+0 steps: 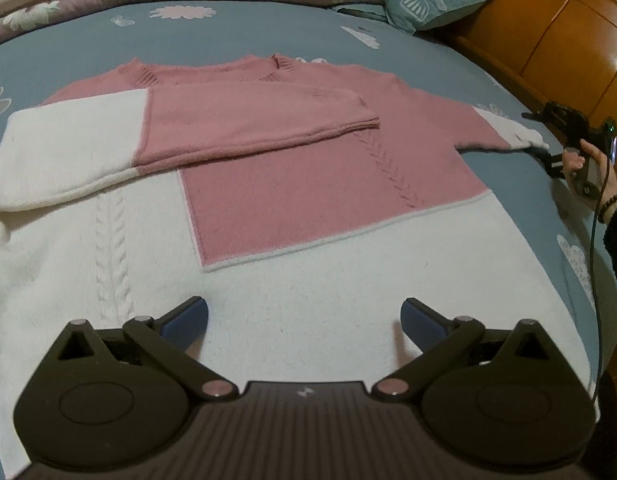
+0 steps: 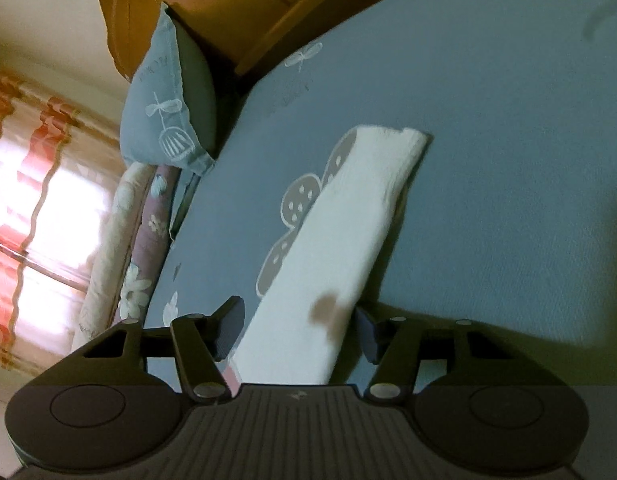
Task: Fold clothes
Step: 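Move the right gripper to the white sleeve cuff and close on it, then lift the white sleeve with the right gripper and carry it across the sweater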
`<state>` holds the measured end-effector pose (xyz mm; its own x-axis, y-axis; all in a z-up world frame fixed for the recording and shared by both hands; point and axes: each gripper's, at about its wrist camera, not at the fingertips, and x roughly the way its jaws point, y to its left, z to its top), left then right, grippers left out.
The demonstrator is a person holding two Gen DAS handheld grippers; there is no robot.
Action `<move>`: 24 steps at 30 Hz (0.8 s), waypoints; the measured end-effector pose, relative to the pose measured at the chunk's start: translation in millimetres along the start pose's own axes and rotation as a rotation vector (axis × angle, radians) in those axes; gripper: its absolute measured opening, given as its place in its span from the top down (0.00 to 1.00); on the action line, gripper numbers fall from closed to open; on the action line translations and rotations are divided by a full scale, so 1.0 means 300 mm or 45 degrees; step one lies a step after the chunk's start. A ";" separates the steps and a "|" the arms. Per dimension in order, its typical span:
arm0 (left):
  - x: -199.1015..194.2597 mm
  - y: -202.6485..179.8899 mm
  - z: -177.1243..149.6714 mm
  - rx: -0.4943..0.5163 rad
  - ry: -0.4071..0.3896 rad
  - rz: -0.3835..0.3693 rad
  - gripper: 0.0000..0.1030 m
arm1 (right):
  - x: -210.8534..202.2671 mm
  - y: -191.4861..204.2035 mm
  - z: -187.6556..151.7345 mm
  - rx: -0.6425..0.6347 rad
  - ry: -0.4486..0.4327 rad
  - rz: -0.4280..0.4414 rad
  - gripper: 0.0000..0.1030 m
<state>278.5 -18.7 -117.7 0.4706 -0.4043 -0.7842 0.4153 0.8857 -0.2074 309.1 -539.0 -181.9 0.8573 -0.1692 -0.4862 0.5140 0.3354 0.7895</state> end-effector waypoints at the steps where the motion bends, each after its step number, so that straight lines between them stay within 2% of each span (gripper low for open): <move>1: 0.000 0.000 0.000 0.000 0.000 0.001 0.01 | 0.007 0.002 0.006 -0.009 -0.006 -0.003 0.38; 10: 0.001 0.006 0.003 -0.008 -0.003 -0.012 0.01 | 0.062 0.025 0.057 -0.088 -0.018 -0.029 0.39; 12: 0.003 0.006 0.003 -0.005 -0.006 -0.010 0.01 | 0.069 0.026 0.064 -0.104 -0.016 -0.042 0.45; 15: 0.005 0.003 0.003 0.000 -0.008 -0.002 0.01 | 0.064 0.009 0.067 -0.111 -0.010 -0.074 0.66; 17: 0.006 0.000 0.001 0.010 -0.011 0.003 0.01 | 0.056 -0.018 0.068 -0.102 -0.003 -0.103 0.93; 20: 0.006 -0.001 0.000 0.014 -0.012 0.004 0.01 | 0.053 -0.035 0.072 -0.099 0.013 -0.083 0.93; 24: 0.008 -0.001 -0.003 0.024 -0.021 0.004 0.01 | 0.051 0.020 0.054 -0.195 0.017 -0.171 0.91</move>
<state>278.8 -19.7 -120.0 0.4846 -0.4054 -0.7751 0.4286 0.8825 -0.1935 325.8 -554.5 -178.4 0.7801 -0.2100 -0.5894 0.6126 0.4480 0.6512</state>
